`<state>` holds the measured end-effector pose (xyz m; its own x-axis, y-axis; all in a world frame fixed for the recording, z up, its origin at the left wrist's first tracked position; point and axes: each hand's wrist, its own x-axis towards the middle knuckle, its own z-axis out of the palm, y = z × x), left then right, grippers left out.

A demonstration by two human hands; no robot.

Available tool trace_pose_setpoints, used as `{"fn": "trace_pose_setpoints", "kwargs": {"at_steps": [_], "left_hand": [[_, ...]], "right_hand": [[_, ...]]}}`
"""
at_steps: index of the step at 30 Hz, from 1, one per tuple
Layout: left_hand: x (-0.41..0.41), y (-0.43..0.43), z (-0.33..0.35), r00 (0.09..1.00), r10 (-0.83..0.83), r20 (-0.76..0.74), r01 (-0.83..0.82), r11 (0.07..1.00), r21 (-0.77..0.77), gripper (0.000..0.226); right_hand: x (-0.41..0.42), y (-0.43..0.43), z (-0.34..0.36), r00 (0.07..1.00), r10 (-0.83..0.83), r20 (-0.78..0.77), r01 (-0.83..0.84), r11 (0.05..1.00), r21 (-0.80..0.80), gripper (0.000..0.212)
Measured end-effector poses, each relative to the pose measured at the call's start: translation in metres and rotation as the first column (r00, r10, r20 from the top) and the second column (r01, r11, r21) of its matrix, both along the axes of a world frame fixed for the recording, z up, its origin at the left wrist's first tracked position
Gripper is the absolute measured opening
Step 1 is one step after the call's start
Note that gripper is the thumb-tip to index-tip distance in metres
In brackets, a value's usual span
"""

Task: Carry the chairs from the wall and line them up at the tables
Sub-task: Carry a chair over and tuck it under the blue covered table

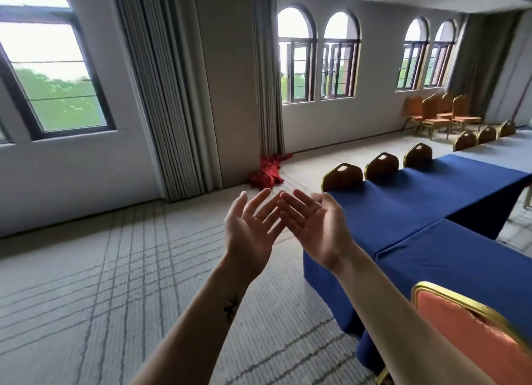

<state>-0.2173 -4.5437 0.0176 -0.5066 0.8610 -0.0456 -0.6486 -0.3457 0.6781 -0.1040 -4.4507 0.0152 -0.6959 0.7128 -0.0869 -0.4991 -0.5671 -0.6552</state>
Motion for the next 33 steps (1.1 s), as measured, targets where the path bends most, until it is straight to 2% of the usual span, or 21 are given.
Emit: {"fn": "trace_pose_setpoints", "kwargs": {"at_steps": [6,10,14,23,33], "left_hand": [[-0.081,0.108,0.018,0.990,0.057,-0.130,-0.059,0.998,-0.005,0.047],[-0.149,0.185,0.043,0.986,0.057,-0.158,-0.056,0.998,0.012,0.048],[-0.205,0.245,0.061,0.992,0.052,-0.116,-0.046,0.997,0.057,0.048],[-0.348,0.385,0.053,0.998,0.010,-0.062,-0.004,0.995,0.096,0.049],[-0.543,0.560,0.072,0.990,-0.125,-0.064,0.133,0.980,0.146,0.051]], "right_hand": [[-0.090,0.111,0.002,0.995,0.018,-0.098,-0.018,1.000,0.000,0.042],[-0.156,0.190,0.022,0.989,0.035,-0.145,-0.036,0.999,0.000,0.042],[-0.204,0.249,0.040,0.988,0.027,-0.149,-0.025,1.000,0.018,0.041],[-0.328,0.392,0.039,0.991,-0.079,-0.109,0.081,0.996,0.021,0.042],[-0.498,0.540,0.065,0.967,-0.228,-0.110,0.238,0.968,0.084,0.040]]}}
